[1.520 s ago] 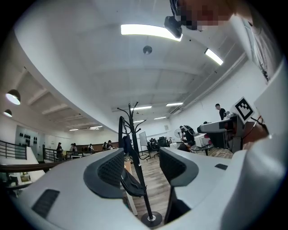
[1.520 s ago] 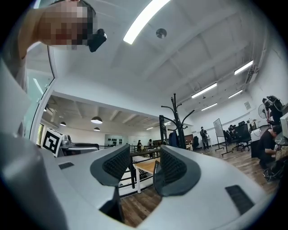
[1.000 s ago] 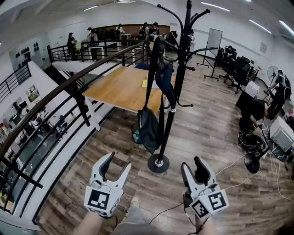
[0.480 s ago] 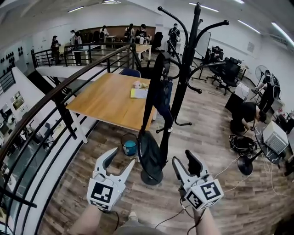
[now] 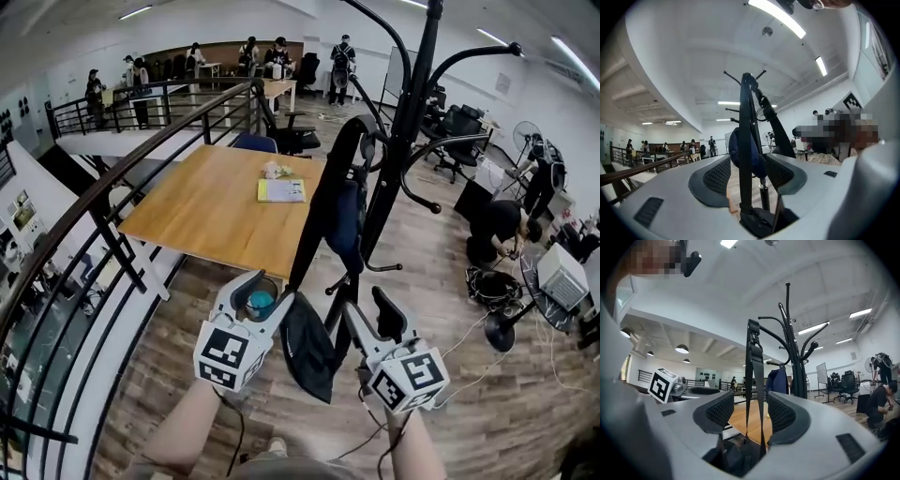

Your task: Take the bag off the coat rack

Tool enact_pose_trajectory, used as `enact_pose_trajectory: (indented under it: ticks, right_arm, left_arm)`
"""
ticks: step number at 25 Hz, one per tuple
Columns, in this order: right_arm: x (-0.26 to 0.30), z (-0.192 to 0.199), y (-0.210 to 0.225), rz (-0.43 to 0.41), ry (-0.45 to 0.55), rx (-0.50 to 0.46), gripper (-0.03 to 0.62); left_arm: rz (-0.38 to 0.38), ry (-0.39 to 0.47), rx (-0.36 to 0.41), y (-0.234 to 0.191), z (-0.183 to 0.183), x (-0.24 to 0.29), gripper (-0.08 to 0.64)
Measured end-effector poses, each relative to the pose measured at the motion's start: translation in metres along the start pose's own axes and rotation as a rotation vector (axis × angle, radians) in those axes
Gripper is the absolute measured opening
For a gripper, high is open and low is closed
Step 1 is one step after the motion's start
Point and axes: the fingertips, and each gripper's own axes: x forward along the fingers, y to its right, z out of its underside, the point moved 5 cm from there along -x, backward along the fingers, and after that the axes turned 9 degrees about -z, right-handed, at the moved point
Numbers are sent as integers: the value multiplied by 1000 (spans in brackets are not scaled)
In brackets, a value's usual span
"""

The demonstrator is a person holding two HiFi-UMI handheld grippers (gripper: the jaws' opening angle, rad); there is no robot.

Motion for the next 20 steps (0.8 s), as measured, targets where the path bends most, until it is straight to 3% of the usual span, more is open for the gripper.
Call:
enact_pose_trajectory:
  ticks: [7,16,18,20]
  right_arm:
    - [36,27,13,-27,-71,-20,227]
    - [53,35,47,-62,-48,37,222]
    - [57,34,53,-82,-48,39,190]
    - [61,32,58,-101,-45,41,99]
  left_arm:
    - [46,-64,-32,3,22,60,257]
    - [-7,-114,-29,9,39,101,264]
    - [-38,-116,-44,6,42,109,264]
    - [-69,-126,-52,3,45,114,263]
